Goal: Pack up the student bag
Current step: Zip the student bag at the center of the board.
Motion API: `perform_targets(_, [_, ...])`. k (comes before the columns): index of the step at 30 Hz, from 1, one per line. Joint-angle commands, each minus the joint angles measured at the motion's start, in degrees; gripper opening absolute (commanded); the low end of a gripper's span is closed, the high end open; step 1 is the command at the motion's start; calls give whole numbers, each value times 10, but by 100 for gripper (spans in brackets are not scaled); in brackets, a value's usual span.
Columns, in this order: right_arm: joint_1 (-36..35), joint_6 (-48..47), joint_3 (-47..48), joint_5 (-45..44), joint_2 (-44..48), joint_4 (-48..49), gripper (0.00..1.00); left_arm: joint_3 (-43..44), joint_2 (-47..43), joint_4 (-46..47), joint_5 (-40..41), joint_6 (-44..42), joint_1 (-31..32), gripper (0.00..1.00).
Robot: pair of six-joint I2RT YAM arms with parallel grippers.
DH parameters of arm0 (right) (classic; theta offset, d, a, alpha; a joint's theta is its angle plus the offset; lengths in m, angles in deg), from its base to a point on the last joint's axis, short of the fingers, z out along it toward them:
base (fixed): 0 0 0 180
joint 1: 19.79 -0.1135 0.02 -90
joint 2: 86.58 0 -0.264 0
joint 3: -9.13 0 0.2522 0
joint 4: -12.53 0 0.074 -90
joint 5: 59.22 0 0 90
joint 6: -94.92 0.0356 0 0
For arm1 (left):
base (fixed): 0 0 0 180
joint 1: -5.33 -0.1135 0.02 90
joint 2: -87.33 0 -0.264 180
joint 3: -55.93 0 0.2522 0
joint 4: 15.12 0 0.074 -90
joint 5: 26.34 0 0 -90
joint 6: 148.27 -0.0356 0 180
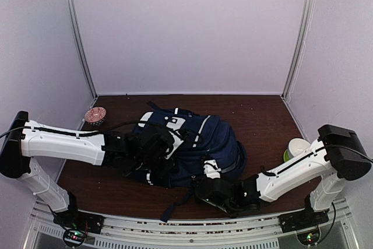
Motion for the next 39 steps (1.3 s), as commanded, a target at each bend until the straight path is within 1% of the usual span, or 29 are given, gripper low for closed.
perform_targets(1, [7,10,17,-17,-18,10,26,32,-32,76,3,28,-6,0])
perform_targets(6, [8,12,21,-16,-23,11,20,31,-33,76,0,29,-6,0])
perform_targets(12, [10,18,19,-16,-24,12,10,30,-35,75,0,31,-6,0])
perform_targets(20, [10,19,14,-19,-18,15,0,27,-34,74,-1,34,-6,0])
perform_targets(26, [10,13,3,-21,-1,15,0,25,-34,70,1,36,-6,0])
perform_targets(39, [9,-12,-42,-59,86,-106,0,-10,-35,75,21,45,-6,0])
